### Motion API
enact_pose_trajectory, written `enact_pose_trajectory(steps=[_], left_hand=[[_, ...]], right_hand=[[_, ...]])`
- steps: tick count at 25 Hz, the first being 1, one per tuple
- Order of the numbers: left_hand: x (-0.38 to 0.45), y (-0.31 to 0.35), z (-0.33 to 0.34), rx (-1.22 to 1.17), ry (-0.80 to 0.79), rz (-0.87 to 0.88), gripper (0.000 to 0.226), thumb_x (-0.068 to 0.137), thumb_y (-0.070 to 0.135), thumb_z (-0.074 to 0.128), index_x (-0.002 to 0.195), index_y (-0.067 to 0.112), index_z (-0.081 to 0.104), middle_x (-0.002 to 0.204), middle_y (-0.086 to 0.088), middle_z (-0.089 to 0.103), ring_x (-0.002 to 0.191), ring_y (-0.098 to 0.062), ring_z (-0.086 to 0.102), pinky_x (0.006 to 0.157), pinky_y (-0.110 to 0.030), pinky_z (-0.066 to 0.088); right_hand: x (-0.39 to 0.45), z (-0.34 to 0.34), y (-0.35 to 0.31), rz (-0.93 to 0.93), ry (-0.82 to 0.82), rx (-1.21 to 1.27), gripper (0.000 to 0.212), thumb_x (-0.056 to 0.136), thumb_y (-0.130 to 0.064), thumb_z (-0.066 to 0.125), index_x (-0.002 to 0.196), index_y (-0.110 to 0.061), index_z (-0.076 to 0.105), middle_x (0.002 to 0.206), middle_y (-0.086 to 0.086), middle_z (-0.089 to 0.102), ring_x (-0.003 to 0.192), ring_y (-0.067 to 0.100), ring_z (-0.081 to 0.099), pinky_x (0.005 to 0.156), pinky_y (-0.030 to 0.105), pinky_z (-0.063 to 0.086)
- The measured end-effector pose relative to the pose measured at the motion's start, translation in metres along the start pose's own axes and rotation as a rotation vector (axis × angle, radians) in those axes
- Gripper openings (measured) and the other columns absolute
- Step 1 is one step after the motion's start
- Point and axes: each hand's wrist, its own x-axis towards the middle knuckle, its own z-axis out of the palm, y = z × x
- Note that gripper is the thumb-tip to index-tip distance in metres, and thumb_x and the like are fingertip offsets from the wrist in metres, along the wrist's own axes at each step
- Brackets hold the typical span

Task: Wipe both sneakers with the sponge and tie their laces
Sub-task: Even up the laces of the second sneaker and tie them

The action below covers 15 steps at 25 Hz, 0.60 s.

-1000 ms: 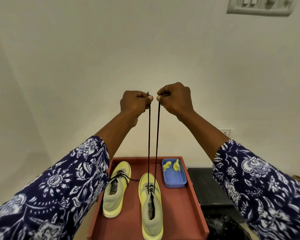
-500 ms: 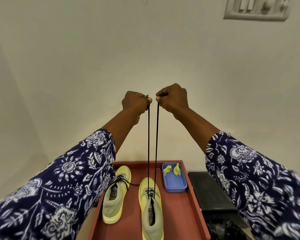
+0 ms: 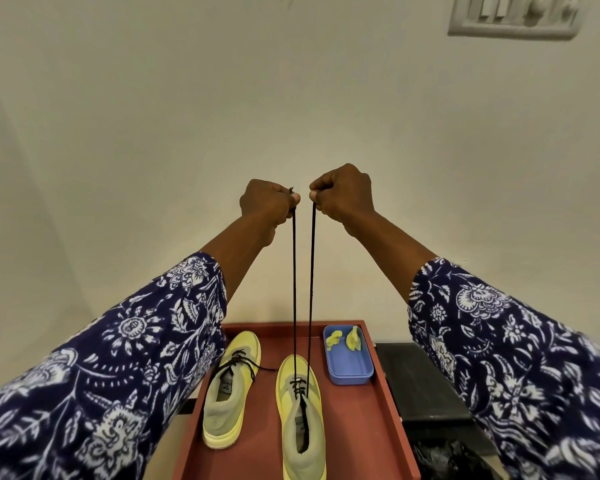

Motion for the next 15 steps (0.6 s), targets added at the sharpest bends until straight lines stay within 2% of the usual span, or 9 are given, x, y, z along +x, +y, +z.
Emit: enact_pose_trajectory(steps=[5, 9, 12, 15], left_hand=[[0.002, -0.001, 0.000, -0.018, -0.009, 0.014, 0.010, 0.082, 0.008, 0.068, 0.089, 0.001, 0.068, 0.082, -0.009, 0.064, 0.062, -0.013, 0.057, 0.067, -0.024, 0.052], [0.000, -0.016, -0.001, -0.010, -0.024, 0.022, 0.003, 0.083, 0.009, 0.067, 0.082, 0.007, 0.066, 0.088, -0.008, 0.064, 0.066, -0.014, 0.060, 0.072, -0.026, 0.052], [-0.003, -0.046, -0.004, -0.006, -0.032, -0.019, 0.016, 0.081, 0.008, 0.069, 0.066, 0.011, 0.063, 0.079, -0.006, 0.064, 0.067, -0.017, 0.058, 0.077, -0.032, 0.052], [-0.012, -0.112, -0.003, -0.010, -0.035, -0.138, 0.023, 0.074, 0.009, 0.073, 0.056, 0.016, 0.060, 0.068, -0.004, 0.063, 0.063, -0.019, 0.056, 0.077, -0.037, 0.052]], right_hand=[[0.001, 0.003, 0.000, -0.005, -0.005, 0.004, 0.015, 0.080, -0.005, 0.067, 0.095, -0.002, 0.072, 0.096, 0.016, 0.071, 0.093, 0.029, 0.067, 0.087, 0.042, 0.054], [-0.004, 0.006, 0.012, 0.005, -0.014, -0.020, 0.012, 0.081, -0.006, 0.066, 0.092, -0.003, 0.071, 0.093, 0.014, 0.071, 0.091, 0.027, 0.067, 0.085, 0.042, 0.054], [-0.018, 0.011, 0.041, 0.044, -0.051, -0.054, 0.012, 0.081, -0.005, 0.063, 0.089, -0.003, 0.071, 0.094, 0.012, 0.071, 0.089, 0.024, 0.066, 0.086, 0.038, 0.053], [-0.046, 0.027, 0.095, 0.114, -0.143, -0.169, 0.013, 0.080, -0.006, 0.062, 0.087, -0.003, 0.073, 0.098, 0.011, 0.072, 0.092, 0.024, 0.066, 0.085, 0.028, 0.049]])
